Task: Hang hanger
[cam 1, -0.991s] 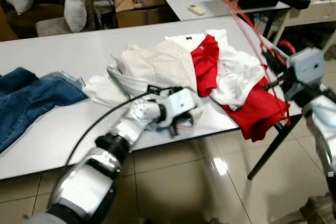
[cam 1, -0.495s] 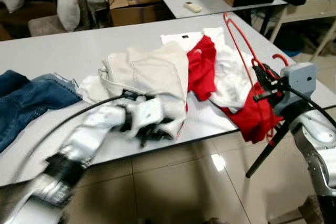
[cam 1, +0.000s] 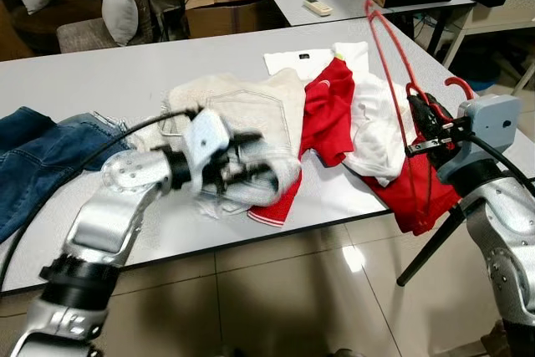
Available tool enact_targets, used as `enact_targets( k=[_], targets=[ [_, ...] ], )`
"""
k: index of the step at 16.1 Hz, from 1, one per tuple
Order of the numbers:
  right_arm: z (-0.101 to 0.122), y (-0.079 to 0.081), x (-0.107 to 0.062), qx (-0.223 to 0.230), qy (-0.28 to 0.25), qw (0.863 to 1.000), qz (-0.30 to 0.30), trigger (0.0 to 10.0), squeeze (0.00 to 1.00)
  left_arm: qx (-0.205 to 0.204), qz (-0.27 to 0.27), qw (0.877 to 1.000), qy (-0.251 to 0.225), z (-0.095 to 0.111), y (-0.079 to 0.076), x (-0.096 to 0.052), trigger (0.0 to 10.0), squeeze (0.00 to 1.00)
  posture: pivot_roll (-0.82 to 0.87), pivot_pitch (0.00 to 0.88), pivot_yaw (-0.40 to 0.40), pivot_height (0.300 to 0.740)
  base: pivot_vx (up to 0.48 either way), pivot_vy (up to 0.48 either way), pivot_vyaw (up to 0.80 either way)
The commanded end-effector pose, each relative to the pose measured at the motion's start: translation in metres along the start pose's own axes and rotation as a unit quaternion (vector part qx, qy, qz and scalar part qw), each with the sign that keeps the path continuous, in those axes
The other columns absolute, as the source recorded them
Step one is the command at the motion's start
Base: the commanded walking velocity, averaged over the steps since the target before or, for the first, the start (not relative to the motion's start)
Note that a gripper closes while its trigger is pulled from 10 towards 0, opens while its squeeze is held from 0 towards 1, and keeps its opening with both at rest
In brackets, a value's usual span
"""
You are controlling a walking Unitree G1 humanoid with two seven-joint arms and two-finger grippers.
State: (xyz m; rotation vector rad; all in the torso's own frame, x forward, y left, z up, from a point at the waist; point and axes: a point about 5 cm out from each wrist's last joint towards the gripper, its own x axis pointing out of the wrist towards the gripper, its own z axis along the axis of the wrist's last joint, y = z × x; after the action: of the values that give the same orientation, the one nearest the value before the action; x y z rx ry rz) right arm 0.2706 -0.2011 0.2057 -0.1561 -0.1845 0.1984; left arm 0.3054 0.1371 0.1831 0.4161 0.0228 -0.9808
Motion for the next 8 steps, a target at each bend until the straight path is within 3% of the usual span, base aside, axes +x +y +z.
enact_targets(
  k=[1, 2, 4, 6, 8],
  targets=[
    [0.0, 0.004, -0.002, -0.001, -0.003, 1.0, -0.001, 10.0, 0.0, 0.004, 0.023, 0.999, 0.028, -0.008, 0.001, 0.007, 10.0, 1.0, -0.16, 0.0, 0.07, 0.74, 0.0, 0.0, 0.0],
    [0.0, 0.007, -0.001, 0.001, 0.001, 1.0, 0.0, 10.0, 0.0, 0.034, 0.017, 0.998, 0.05, -0.013, -0.003, 0.018, 10.0, 1.0, -0.18, 0.0, 0.076, 0.74, 0.0, 0.0, 0.0],
    [0.001, 0.009, 0.0, 0.0, 0.003, 1.0, 0.001, 10.0, 0.0, 0.044, -0.003, 0.997, 0.056, -0.012, -0.008, 0.021, 10.0, 1.0, -0.18, 0.0, 0.08, 0.74, 0.0, 0.0, 0.0],
    [0.002, 0.007, -0.003, 0.0, 0.003, 1.0, -0.001, 10.0, 0.0, 0.031, -0.094, 0.995, 0.034, -0.001, -0.016, 0.001, 10.0, 1.0, -0.17, 0.0, 0.076, 0.74, 0.0, 0.0, 0.0],
    [0.002, 0.006, -0.003, 0.004, 0.007, 1.0, 0.01, 10.0, 0.0, -0.012, -0.13, 0.991, -0.011, 0.012, -0.013, -0.017, 10.0, 1.0, -0.16, 0.0, 0.072, 0.74, 0.0, 0.0, 0.0]
  ],
)
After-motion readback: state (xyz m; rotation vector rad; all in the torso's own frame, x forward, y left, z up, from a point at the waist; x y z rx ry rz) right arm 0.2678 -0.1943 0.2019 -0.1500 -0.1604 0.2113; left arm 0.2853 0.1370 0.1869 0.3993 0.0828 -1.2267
